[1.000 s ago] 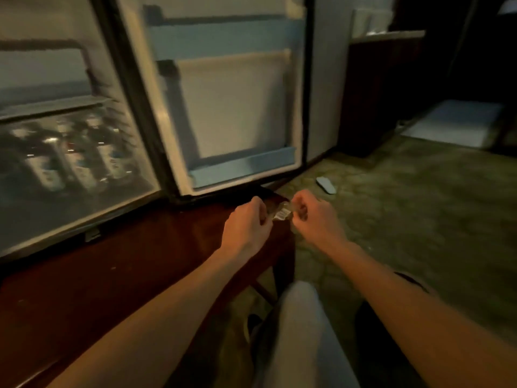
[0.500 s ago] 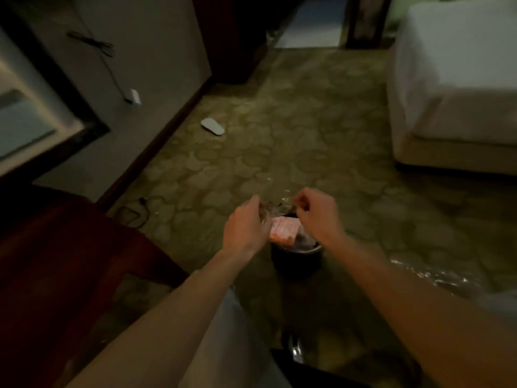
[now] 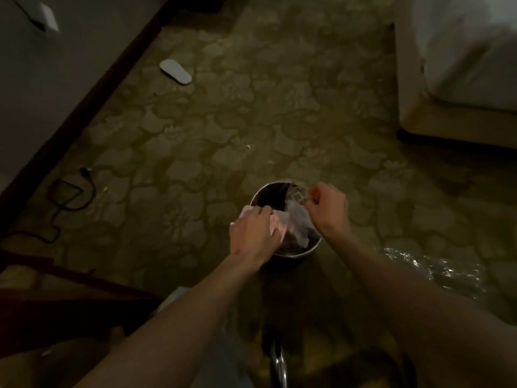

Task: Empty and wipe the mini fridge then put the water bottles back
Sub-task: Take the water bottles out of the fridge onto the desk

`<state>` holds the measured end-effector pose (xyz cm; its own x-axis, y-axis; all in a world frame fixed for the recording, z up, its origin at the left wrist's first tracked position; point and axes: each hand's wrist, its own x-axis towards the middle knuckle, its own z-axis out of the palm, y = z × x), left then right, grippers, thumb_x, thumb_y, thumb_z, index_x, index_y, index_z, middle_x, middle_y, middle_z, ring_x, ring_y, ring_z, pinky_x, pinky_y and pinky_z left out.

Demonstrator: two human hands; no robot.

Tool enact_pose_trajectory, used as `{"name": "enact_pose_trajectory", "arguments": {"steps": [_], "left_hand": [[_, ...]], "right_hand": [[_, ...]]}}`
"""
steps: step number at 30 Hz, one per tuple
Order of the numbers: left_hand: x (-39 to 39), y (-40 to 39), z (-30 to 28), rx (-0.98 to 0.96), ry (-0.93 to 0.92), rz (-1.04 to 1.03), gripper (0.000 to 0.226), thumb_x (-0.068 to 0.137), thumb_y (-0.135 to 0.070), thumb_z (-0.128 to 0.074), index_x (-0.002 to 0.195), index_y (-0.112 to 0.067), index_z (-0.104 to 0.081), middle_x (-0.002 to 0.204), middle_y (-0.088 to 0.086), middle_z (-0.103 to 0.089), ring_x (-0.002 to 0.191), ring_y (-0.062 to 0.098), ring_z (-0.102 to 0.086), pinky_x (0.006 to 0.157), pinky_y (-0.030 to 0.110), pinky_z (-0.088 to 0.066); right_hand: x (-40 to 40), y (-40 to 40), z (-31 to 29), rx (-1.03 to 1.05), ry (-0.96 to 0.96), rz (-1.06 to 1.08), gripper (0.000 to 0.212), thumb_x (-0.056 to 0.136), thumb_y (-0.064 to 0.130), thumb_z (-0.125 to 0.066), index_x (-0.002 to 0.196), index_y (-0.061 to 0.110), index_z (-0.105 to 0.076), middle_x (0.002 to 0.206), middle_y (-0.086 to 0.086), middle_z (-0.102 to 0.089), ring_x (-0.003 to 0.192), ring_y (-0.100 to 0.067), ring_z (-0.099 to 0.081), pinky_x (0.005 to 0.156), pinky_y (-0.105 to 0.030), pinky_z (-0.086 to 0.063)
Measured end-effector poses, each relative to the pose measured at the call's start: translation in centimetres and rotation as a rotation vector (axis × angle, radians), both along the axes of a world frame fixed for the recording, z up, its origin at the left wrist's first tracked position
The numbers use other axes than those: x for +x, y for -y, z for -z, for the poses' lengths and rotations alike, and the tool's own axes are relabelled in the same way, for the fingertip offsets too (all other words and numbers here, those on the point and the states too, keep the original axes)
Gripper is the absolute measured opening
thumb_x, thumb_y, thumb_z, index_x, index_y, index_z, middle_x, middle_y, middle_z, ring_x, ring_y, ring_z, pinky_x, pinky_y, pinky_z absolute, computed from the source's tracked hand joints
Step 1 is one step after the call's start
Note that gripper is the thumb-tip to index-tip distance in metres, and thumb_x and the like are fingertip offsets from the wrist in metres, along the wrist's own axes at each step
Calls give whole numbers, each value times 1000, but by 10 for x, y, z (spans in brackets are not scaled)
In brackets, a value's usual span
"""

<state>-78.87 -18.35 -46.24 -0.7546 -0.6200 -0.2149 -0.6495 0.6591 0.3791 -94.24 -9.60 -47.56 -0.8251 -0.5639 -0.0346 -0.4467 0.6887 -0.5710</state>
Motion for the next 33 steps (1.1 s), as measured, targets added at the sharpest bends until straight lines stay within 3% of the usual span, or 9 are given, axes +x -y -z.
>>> {"name": "enact_pose_trajectory", "arguments": {"steps": [5,8,13,16,18,21,27,33], "left_hand": [[-10,20,35,60,59,7,57,90,-39,-61,142,-26,-41,141,2,-49,125,21,-49,100,49,-47],[-13,26,52,88,81,27,58,90,-37,-60,143,-26,-40,139,2,-51,123,20,-51,102,47,-46],[-11,25,58,97,44,90,56,91,-35,-61,142,-24,-42,139,1,-52,124,19,-51,103,42,-45],[-9,25,46,99,12,98,57,92,-34,-61,144,-24,-41,143,0,-49,128,19,-48,106,44,-43],[-6,25,35,101,-9,94,56,92,-33,-59,144,-23,-41,144,0,-48,129,18,-47,107,44,-42],[4,25,11,70,-11,87,54,94,-31,-57,144,-21,-40,145,1,-46,128,19,-48,102,37,-44],[40,25,-55,-79,-50,25,50,94,-33,-57,140,-19,-45,140,1,-50,123,20,-51,98,36,-46],[100,18,-123,-235,-114,-106,41,93,-33,-54,131,-20,-52,131,1,-56,118,22,-54,96,37,-46]], "right_hand": [[-10,28,38,170,-41,-131,10,94,15,-54,96,13,-64,98,-3,-55,85,-18,-54,72,-31,-48],[-10,35,64,290,-45,-268,20,93,10,-50,99,12,-69,104,-8,-63,89,-21,-61,76,-33,-51],[2,27,71,357,113,-436,37,91,13,-54,128,14,-59,123,-9,-62,110,-25,-60,87,-34,-47],[4,20,62,310,103,-428,50,92,22,-56,141,15,-48,139,-8,-53,134,-26,-45,107,-40,-39],[6,21,52,296,60,-378,48,94,15,-50,141,13,-48,143,-10,-51,136,-23,-42,112,-40,-35],[18,26,25,289,25,-347,40,97,13,-44,136,12,-54,136,-8,-57,126,-22,-52,105,-37,-42],[60,33,-38,210,-63,-455,28,95,23,-48,119,18,-62,115,-2,-65,103,-20,-60,86,-39,-52],[116,32,-104,63,-217,-588,27,94,28,-54,118,19,-60,114,-1,-62,104,-21,-59,83,-40,-52]]}}
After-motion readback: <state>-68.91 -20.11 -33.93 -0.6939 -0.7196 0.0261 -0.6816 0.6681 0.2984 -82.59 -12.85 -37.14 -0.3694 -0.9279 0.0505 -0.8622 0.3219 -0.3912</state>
